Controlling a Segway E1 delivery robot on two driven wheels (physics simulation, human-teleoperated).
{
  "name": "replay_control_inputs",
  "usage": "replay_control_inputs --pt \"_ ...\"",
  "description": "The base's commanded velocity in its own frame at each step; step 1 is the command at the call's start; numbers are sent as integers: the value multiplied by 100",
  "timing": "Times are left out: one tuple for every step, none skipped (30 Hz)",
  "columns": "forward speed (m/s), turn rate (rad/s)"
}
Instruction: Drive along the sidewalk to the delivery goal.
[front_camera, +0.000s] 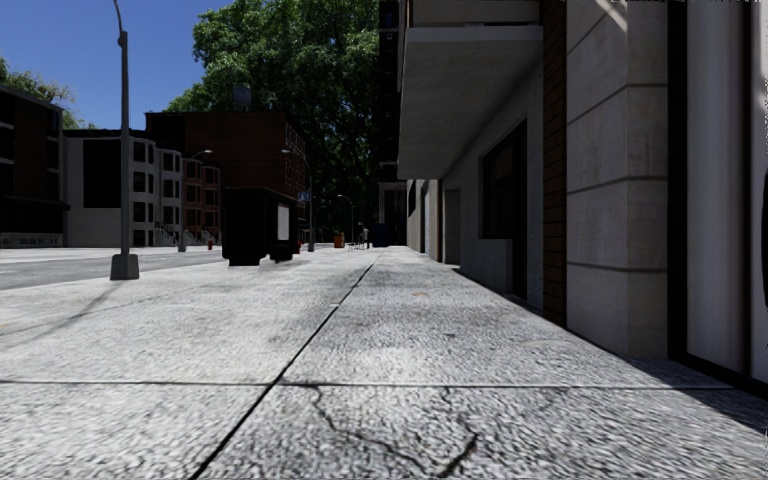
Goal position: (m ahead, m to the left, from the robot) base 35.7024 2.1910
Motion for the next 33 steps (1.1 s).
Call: replay_control_inputs --pt "200 0" --pt "200 0" --pt "200 0" --pt "200 0" --pt "200 0" --pt "200 0" --pt "200 0" --pt "200 0" --pt "200 0" --pt "200 0" --pt "200 0" --pt "200 0" --pt "200 0" --pt "200 0" --pt "200 0" --pt "200 0" --pt "200 0" --pt "200 0" --pt "200 0" --pt "200 0" --pt "200 0" --pt "200 0" --pt "200 0" --pt "200 0" --pt "200 0" --pt "200 0" --pt "200 0" --pt "200 0" --pt "200 0" --pt "200 0" --pt "200 0" --pt "200 0" --pt "200 0"
